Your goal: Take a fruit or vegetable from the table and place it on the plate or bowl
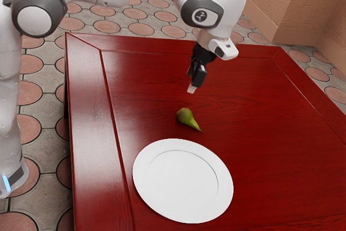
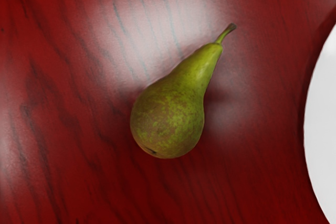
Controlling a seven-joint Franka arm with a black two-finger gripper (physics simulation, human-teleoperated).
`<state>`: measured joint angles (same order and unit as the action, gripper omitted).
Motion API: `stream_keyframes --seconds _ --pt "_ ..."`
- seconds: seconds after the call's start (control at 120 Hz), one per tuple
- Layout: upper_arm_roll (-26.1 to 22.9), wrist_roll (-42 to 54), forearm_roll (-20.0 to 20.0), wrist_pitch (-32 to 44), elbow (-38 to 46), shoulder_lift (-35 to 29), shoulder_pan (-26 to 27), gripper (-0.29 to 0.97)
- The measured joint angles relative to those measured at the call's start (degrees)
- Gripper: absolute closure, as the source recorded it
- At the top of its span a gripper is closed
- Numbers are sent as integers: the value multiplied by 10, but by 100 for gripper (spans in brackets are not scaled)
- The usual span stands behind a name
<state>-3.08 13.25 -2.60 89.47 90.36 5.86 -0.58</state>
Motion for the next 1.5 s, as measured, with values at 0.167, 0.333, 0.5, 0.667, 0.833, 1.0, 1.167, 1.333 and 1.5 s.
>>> stream_keyframes --seconds 0.167,0.333,0.5,0.667,0.833,1.0,1.167,1.333,1.5 --pt "2 -4 -2 26 1 34 0 0" --pt "2 -7 4 42 20 37 0 0" --pt "1 -8 7 57 48 30 1 0" --pt "5 -8 11 72 72 19 1 0" --pt "24 -7 13 85 83 19 -2 0" --pt "26 -6 17 105 105 20 -1 0" --pt "26 -5 24 122 119 21 0 0" --pt "25 -4 30 137 120 28 0 0" --pt "24 -3 39 156 121 39 1 0"
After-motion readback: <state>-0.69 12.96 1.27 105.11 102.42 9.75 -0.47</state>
